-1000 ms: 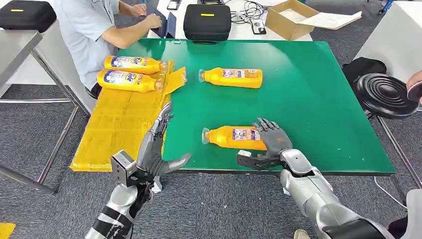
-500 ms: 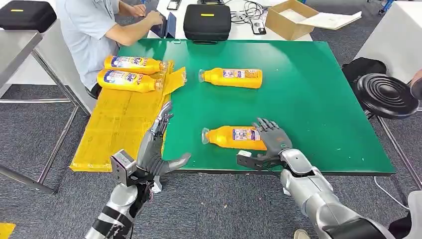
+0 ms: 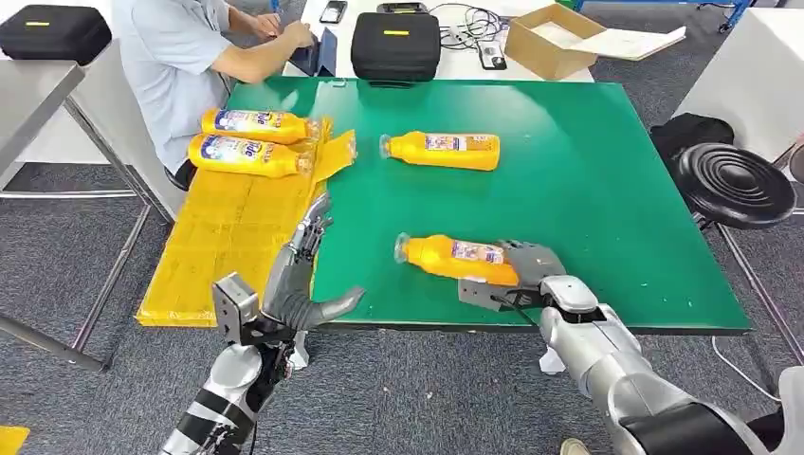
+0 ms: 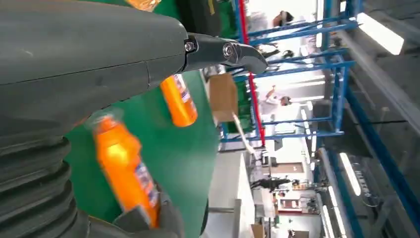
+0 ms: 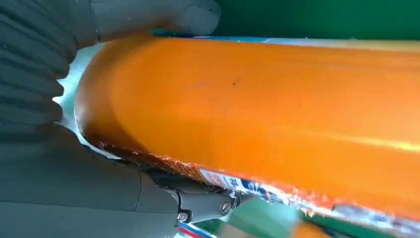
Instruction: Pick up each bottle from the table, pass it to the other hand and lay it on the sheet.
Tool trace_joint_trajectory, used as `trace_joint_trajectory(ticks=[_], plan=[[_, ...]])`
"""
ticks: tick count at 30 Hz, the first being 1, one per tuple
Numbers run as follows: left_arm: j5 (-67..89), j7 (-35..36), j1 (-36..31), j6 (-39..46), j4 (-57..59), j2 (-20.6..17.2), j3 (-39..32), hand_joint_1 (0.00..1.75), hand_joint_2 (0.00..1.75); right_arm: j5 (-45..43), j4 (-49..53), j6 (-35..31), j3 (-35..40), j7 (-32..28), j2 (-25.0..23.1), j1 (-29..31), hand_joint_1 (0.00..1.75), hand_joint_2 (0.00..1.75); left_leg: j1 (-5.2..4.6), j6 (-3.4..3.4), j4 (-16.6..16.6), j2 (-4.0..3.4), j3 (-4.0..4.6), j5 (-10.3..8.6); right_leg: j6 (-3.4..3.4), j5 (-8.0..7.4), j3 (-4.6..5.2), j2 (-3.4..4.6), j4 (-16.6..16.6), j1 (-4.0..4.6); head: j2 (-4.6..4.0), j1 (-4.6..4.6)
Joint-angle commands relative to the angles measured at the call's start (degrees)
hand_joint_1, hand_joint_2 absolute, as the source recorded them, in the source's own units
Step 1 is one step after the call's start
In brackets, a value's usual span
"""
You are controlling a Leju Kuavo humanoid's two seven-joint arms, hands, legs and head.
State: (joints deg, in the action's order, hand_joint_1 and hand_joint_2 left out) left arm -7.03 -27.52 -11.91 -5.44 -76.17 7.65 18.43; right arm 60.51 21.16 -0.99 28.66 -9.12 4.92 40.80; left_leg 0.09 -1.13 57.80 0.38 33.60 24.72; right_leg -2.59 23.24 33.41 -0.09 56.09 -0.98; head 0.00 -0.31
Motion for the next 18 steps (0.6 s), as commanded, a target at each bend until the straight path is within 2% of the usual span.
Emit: trace_joint_trajectory(ticks=[1,4,5,6,8,11,12,14,16,18], plan=[[0.0,2.9,0.1,4.1,2.9,-0.8,-1.6,0.00,1.75,-13.6,-3.9,1.9,-14.5,-2.0,-0.1,-7.7,1.75,1.75,0.13,0.06,-0.1,0.46,-0.27,-0.02,0.11,0.12,-0.01,-0.44,-0.2,0.15,0.00,0.02],[-1.0,3.4,-0.1,3.7,3.6,-0.7,-1.9,0.00,1.75,-15.2,-4.3,3.4,-16.0,-1.1,-0.3,-7.5,1.75,1.75,0.10,-0.09,-0.1,0.23,-0.44,0.15,-0.04,0.15,-0.18,-0.16,-0.2,0.11,0.00,0.04],[-1.3,3.4,-0.3,3.5,3.7,-0.8,-1.9,0.00,1.75,-14.3,-4.2,3.6,-15.1,-0.9,0.2,-7.3,1.75,1.75,0.13,-0.07,-0.2,0.21,-0.40,0.09,-0.01,0.07,-0.25,-0.16,-0.4,0.14,0.00,0.04],[-1.3,3.4,-0.4,3.5,3.7,-0.8,-1.9,0.00,1.75,-14.3,-4.2,3.7,-15.2,-0.9,0.3,-7.2,1.75,1.75,0.11,-0.08,-0.2,0.22,-0.50,0.15,-0.03,0.11,-0.78,-0.18,-0.3,0.11,0.00,0.04],[-1.3,3.4,-0.4,3.5,3.5,-0.9,-1.9,0.00,1.75,-14.4,-4.0,3.8,-15.2,-1.0,0.3,-7.0,1.75,1.75,0.11,-0.08,-0.2,0.23,-0.52,0.11,0.01,0.09,-0.76,-0.27,-0.3,0.12,0.00,0.04],[-1.4,3.4,0.1,3.7,2.8,-1.1,-2.1,0.00,1.75,-16.9,-2.1,1.1,-17.3,-6.1,-0.9,-7.4,1.75,1.75,0.10,-0.13,-0.1,0.23,-0.71,0.17,-0.01,0.13,-0.48,-0.24,-0.3,0.11,0.00,0.02],[-1.5,3.5,0.8,4.8,1.9,-0.8,-2.8,0.00,1.75,-18.8,-1.1,-0.6,-18.8,-9.7,-2.2,-7.7,1.75,1.75,0.13,-0.12,-0.2,0.23,-0.65,0.11,0.01,0.06,-0.43,-0.24,-0.4,0.14,0.00,0.04],[-1.3,3.4,1.5,5.6,1.0,-0.7,-3.0,0.00,1.75,-19.8,-0.3,-1.0,-19.3,-10.3,-3.7,-7.7,1.75,1.75,0.09,-0.17,-0.1,0.01,-0.77,0.27,-0.07,0.14,-0.58,0.02,-0.3,0.10,0.00,0.04],[1.0,3.2,2.4,12.5,-0.1,0.7,-4.3,0.00,1.75,-23.9,3.7,-2.7,-21.6,-15.2,-6.2,-8.8,1.75,1.75,0.07,-0.15,-0.2,-0.02,-0.69,0.22,-0.05,0.09,-1.01,0.03,-0.3,0.08,0.00,0.07],[-1.9,7.6,2.3,15.4,1.4,1.8,-5.7,0.00,1.75,-27.2,10.2,-1.6,-21.4,-19.3,-8.9,-11.0,1.75,1.75,0.11,-0.11,-0.1,-0.46,-0.72,0.30,0.02,0.01,-0.92,0.36,-0.2,0.12,0.00,0.04]])
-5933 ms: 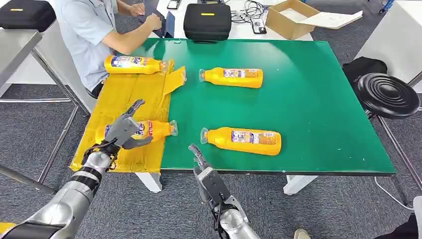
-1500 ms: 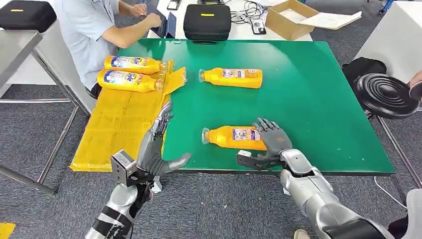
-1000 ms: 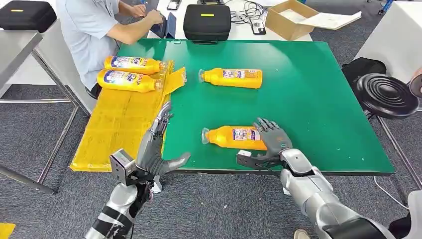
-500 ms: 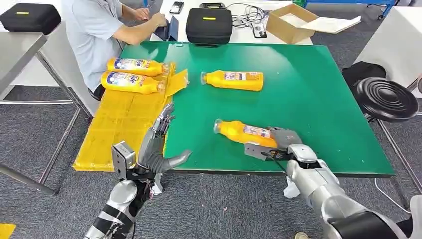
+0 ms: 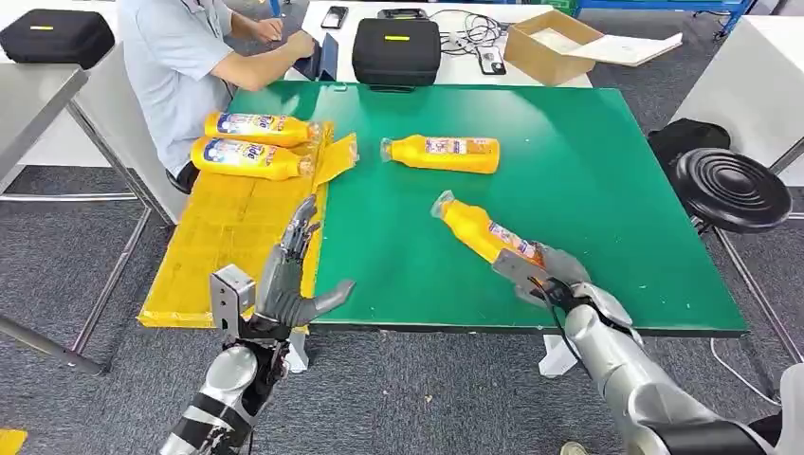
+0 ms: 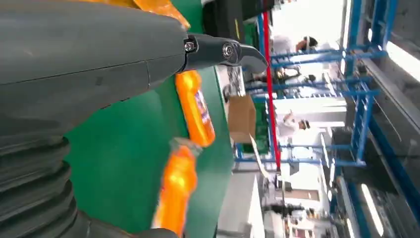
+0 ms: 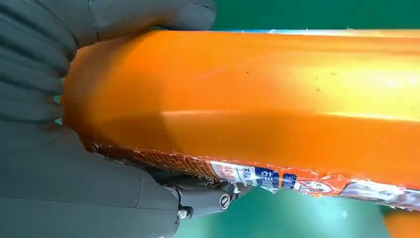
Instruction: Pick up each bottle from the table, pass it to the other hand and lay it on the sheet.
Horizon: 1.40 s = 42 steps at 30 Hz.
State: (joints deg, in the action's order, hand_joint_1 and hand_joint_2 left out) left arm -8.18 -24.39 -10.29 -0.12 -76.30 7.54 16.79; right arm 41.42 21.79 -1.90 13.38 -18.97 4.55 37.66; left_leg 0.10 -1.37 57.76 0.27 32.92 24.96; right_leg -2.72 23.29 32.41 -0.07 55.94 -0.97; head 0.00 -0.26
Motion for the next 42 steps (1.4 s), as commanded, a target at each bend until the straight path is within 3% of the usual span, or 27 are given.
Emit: trace_joint_trajectory(ticks=[1,3,4,5,8,11,12,16,21,28,37,42], plan=[[-2.8,6.9,0.1,11.7,3.9,2.2,-4.4,0.00,1.75,-11.0,15.6,1.1,-5.2,-10.6,-9.9,-10.4,1.75,1.75,0.12,0.12,-0.1,-0.37,0.01,0.05,0.26,-0.13,0.10,0.33,-0.1,0.14,0.00,0.02],[-5.5,8.5,-0.3,14.7,7.7,2.6,-4.9,0.00,1.75,-14.0,25.1,1.1,-2.0,-10.8,-10.8,-14.5,1.75,1.75,0.12,0.16,-0.1,-0.45,0.04,0.01,0.30,-0.13,0.24,0.40,-0.1,0.15,0.00,0.00],[-3.9,8.1,-1.0,21.4,10.8,3.0,-4.4,0.00,1.75,-17.1,30.7,0.9,-0.5,-10.9,-11.4,-17.2,1.75,1.75,0.10,0.13,-0.1,-0.37,0.04,0.02,0.26,-0.09,0.24,0.33,-0.1,0.13,0.00,-0.02],[-4.6,7.7,-1.2,22.2,12.5,3.3,-3.8,0.00,0.00,-19.6,34.4,0.7,0.0,-10.9,-11.9,-19.1,1.75,1.75,0.11,0.18,-0.1,-0.37,0.16,-0.01,0.33,-0.11,0.41,0.32,0.0,0.16,0.00,0.00],[-9.2,7.2,0.0,18.3,11.8,2.3,0.2,0.00,0.00,-26.8,42.5,-1.5,1.6,-11.0,-12.8,-23.2,1.75,1.75,0.14,0.25,-0.1,-0.08,0.47,-0.07,0.28,0.00,0.62,0.06,0.0,0.23,0.00,-0.04],[-9.0,7.1,1.2,18.0,9.5,1.8,2.1,0.00,0.00,-28.2,44.6,-1.8,2.4,-10.9,-12.5,-24.2,1.75,1.75,0.17,0.30,0.0,0.11,0.87,-0.08,0.25,0.07,0.93,-0.07,0.2,0.21,0.00,-0.02],[-8.9,7.2,1.4,17.8,8.8,1.5,2.7,0.00,1.75,-28.9,44.7,-1.8,2.4,-11.0,-12.5,-24.3,1.75,1.75,0.19,0.28,0.0,0.06,0.94,-0.09,0.21,0.04,1.00,-0.01,0.2,0.21,0.00,-0.04],[-7.4,7.4,3.3,7.5,4.3,-2.2,9.1,0.00,1.75,-31.4,45.9,1.5,7.2,-11.6,-13.4,-25.3,1.75,1.75,0.16,0.28,0.0,-0.06,1.26,-0.11,0.20,-0.02,1.32,0.07,0.2,0.17,0.00,-0.02],[-6.4,7.2,3.9,7.3,3.7,-1.9,8.6,0.00,1.75,-31.8,46.0,0.8,8.9,-11.2,-13.6,-25.4,1.75,1.75,0.12,0.31,0.0,-0.16,1.28,-0.04,0.26,0.02,1.38,0.17,0.2,0.12,0.00,-0.02],[2.1,1.7,4.8,2.4,-1.6,-2.1,14.0,0.00,1.75,-28.6,42.0,3.3,18.6,-11.7,-13.6,-23.8,1.75,1.75,0.17,0.30,0.0,-0.11,1.34,-0.05,0.25,0.02,1.44,0.12,0.2,0.19,0.00,-0.02],[-1.4,1.8,5.3,0.4,-2.8,-0.3,10.6,0.00,1.75,-24.1,41.0,2.4,23.5,-11.9,-12.8,-23.2,1.75,1.75,0.18,0.29,0.0,-0.12,1.34,-0.07,0.24,0.00,1.41,0.10,0.1,0.19,0.00,-0.02],[-10.3,3.4,6.1,-4.9,-4.6,0.9,8.7,0.00,1.75,-21.0,38.4,1.0,26.6,-12.9,-12.8,-23.5,1.75,1.75,0.18,0.27,0.0,-0.04,1.43,-0.10,0.21,-0.03,1.47,0.06,0.1,0.19,0.00,0.00]])
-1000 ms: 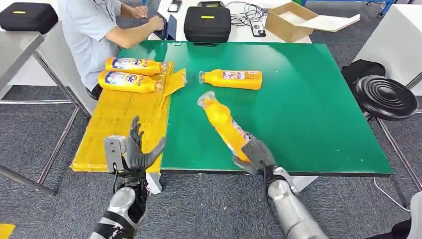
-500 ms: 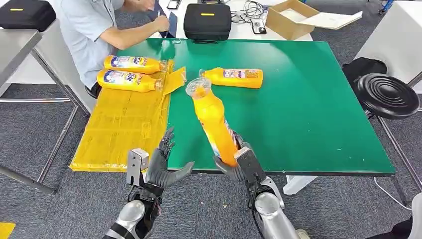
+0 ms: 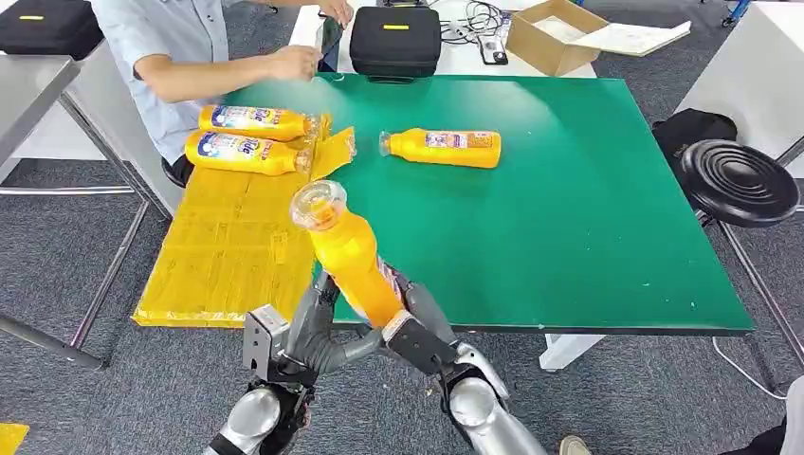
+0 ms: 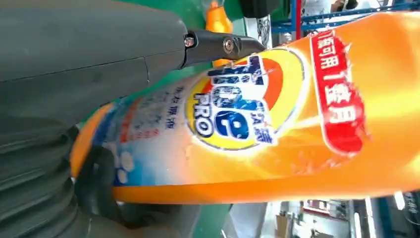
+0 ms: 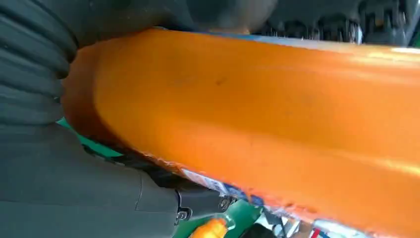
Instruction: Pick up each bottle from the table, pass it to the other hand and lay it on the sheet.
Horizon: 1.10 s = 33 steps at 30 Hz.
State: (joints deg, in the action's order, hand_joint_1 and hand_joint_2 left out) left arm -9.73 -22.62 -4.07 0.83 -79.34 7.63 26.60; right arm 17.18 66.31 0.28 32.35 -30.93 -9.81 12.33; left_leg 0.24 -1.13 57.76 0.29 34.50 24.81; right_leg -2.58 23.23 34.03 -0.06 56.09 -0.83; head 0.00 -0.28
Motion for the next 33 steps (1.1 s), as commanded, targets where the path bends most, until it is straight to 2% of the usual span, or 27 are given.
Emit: trace_joint_trajectory(ticks=[1,9,11,16,20,21,22,23,26,27,28,33], plan=[[-10.8,2.3,-0.1,-7.0,-1.6,0.9,-1.3,0.00,1.75,3.3,-6.5,-1.0,8.2,-1.5,1.6,1.8,1.75,1.75,0.06,0.05,0.0,-0.10,-0.25,0.10,0.10,0.06,-0.24,0.07,-0.1,0.07,0.00,0.02],[-13.6,2.6,-1.0,-6.7,-0.7,1.7,-3.3,0.00,1.75,3.5,-6.2,-1.2,9.2,-2.5,2.0,1.6,1.75,1.75,0.01,0.03,0.0,0.00,-0.12,0.02,0.06,0.03,-0.10,-0.03,0.0,0.02,0.00,0.02],[-16.5,4.8,-1.3,-6.9,0.4,1.9,-4.1,0.00,1.75,3.3,-5.9,-1.2,9.2,-2.7,2.1,1.4,1.75,1.75,0.02,0.03,0.0,0.03,-0.11,0.02,0.06,0.03,-0.11,-0.05,0.0,0.03,0.00,0.02],[-13.7,6.0,-5.5,-4.7,8.2,0.9,-2.6,0.00,1.75,3.5,-4.3,-1.5,10.3,-3.5,2.4,1.9,1.75,1.75,0.04,0.06,-0.1,0.11,-0.25,0.03,0.12,0.09,-0.27,-0.15,-0.1,0.05,0.00,0.00],[-12.7,5.9,-6.3,-4.1,9.9,0.9,-2.0,0.00,1.75,3.5,-4.0,-1.4,10.6,-3.4,2.4,2.1,1.75,1.75,0.01,0.04,0.0,0.03,-0.14,0.02,0.08,0.04,-0.13,-0.05,0.0,0.02,0.00,0.02],[-11.9,5.7,-6.6,-3.5,10.5,0.9,-1.6,0.37,1.75,3.5,-3.8,-1.4,10.8,-3.4,2.4,2.3,1.75,1.75,0.02,0.06,-0.1,0.01,-0.25,0.05,0.12,0.08,-0.23,-0.05,0.0,0.03,0.00,0.02],[-11.5,5.5,-6.7,-3.3,10.7,0.9,-1.5,1.57,1.75,3.5,-3.8,-1.4,10.8,-3.4,2.5,2.3,1.75,1.75,0.02,0.04,0.0,0.01,-0.15,0.02,0.08,0.05,-0.13,-0.05,0.0,0.02,0.00,0.00],[-11.1,5.2,-6.8,-3.2,11.0,1.0,-1.4,1.75,1.75,3.5,-3.7,-1.4,10.9,-3.3,2.5,2.3,1.75,1.75,0.04,0.06,0.0,0.03,-0.23,0.06,0.12,0.08,-0.23,-0.08,0.0,0.05,0.00,0.02],[-11.1,4.7,-6.5,-3.8,10.5,0.8,-1.4,1.75,1.75,3.5,-3.9,-1.6,10.9,-3.2,2.6,2.5,1.75,1.75,0.01,0.04,0.0,0.02,-0.14,0.04,0.08,0.05,-0.14,-0.04,0.0,0.02,0.00,0.02],[-11.6,4.6,-6.3,-4.6,10.2,0.6,-1.6,1.75,1.75,3.5,-4.1,-2.0,10.8,-3.0,2.4,2.5,1.01,1.75,0.04,0.06,0.0,-0.04,-0.26,0.08,0.12,0.08,-0.24,0.01,0.0,0.05,0.00,0.02],[-12.0,4.7,-6.2,-5.2,10.1,0.6,-1.7,1.75,1.75,3.5,-4.2,-2.1,10.8,-2.9,2.4,2.5,0.12,1.75,0.00,0.04,0.0,-0.05,-0.16,0.04,0.08,0.05,-0.13,0.01,0.0,0.01,0.00,0.02],[-12.1,4.7,-6.1,-5.3,10.1,0.5,-1.8,1.75,1.75,3.5,-4.2,-2.2,10.8,-2.9,2.2,2.5,0.12,1.75,0.02,0.05,0.0,-0.03,-0.14,0.04,0.09,0.05,-0.11,0.00,0.0,0.04,0.00,0.02]])
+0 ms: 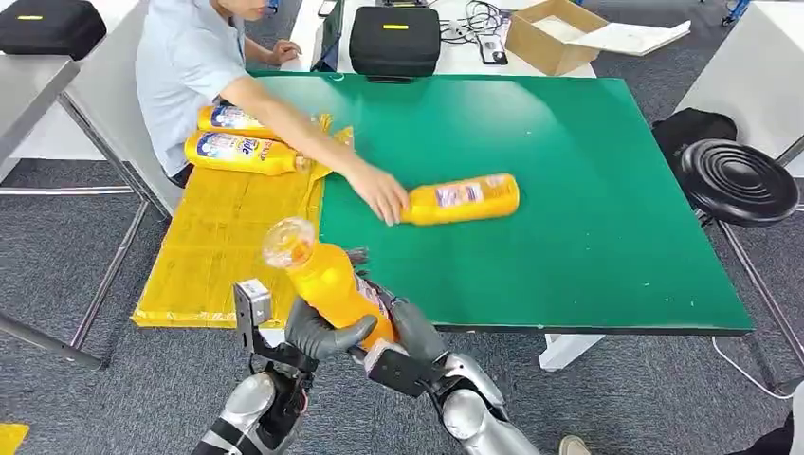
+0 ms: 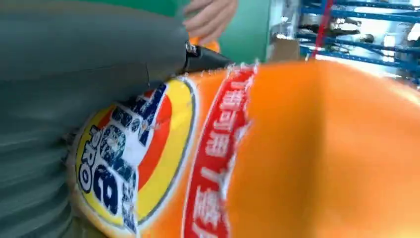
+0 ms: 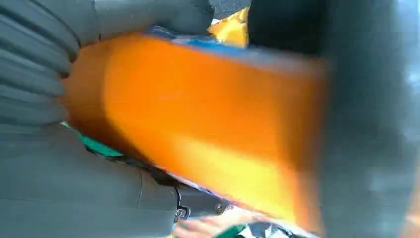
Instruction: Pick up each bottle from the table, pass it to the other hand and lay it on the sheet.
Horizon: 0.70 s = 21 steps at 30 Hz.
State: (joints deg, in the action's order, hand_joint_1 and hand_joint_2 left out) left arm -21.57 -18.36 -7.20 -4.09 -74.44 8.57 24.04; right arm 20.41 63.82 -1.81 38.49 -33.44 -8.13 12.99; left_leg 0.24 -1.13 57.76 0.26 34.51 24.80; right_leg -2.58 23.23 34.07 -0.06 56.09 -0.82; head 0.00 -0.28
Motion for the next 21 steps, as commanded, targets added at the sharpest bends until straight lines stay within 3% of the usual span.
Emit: trace_joint_trajectory(ticks=[1,4,5,12,18,21], plan=[[-0.3,0.5,-3.0,-0.4,5.2,-0.5,0.8,1.75,1.75,0.3,-1.7,-0.1,4.7,-0.4,0.6,1.8,0.00,1.75,0.02,0.06,0.0,0.01,-0.27,0.08,0.12,0.10,-0.26,-0.03,0.0,0.03,0.00,0.02],[-1.6,1.1,-2.9,-1.3,5.5,-0.4,0.0,1.75,1.75,0.2,-1.8,-1.1,4.4,-0.1,0.1,1.7,0.00,1.75,0.01,0.05,0.0,-0.02,-0.22,0.06,0.10,0.07,-0.21,0.00,0.0,0.02,0.00,0.02],[-1.7,1.2,-2.9,-1.3,5.6,-0.4,-0.2,1.75,1.75,0.2,-1.8,-1.2,4.4,0.0,0.0,1.7,0.00,0.00,0.02,0.04,0.0,-0.02,-0.13,0.03,0.07,0.03,-0.13,0.01,0.0,0.03,0.00,0.02],[-3.7,2.5,-4.4,2.6,6.8,0.1,-4.3,1.75,1.75,1.0,-1.9,-3.8,4.4,-0.1,-0.3,1.5,0.00,0.00,0.05,0.07,0.0,-0.05,-0.23,0.08,0.13,0.07,-0.23,0.04,0.0,0.06,0.00,0.00],[3.9,-2.7,-9.9,21.1,10.7,-1.0,-11.5,1.75,1.75,5.3,-1.6,-10.4,6.5,-1.1,-0.6,1.7,0.00,0.00,0.04,0.07,0.0,-0.04,-0.16,0.04,0.11,0.03,-0.16,0.04,0.0,0.05,0.00,0.02],[5.3,-4.5,-13.5,25.3,12.3,-3.1,-17.3,1.75,1.75,7.1,-2.1,-12.2,8.4,-0.9,-1.3,2.8,0.00,0.00,0.04,0.08,0.0,-0.11,-0.11,0.01,0.11,-0.01,-0.08,0.10,0.0,0.05,0.00,0.04]])
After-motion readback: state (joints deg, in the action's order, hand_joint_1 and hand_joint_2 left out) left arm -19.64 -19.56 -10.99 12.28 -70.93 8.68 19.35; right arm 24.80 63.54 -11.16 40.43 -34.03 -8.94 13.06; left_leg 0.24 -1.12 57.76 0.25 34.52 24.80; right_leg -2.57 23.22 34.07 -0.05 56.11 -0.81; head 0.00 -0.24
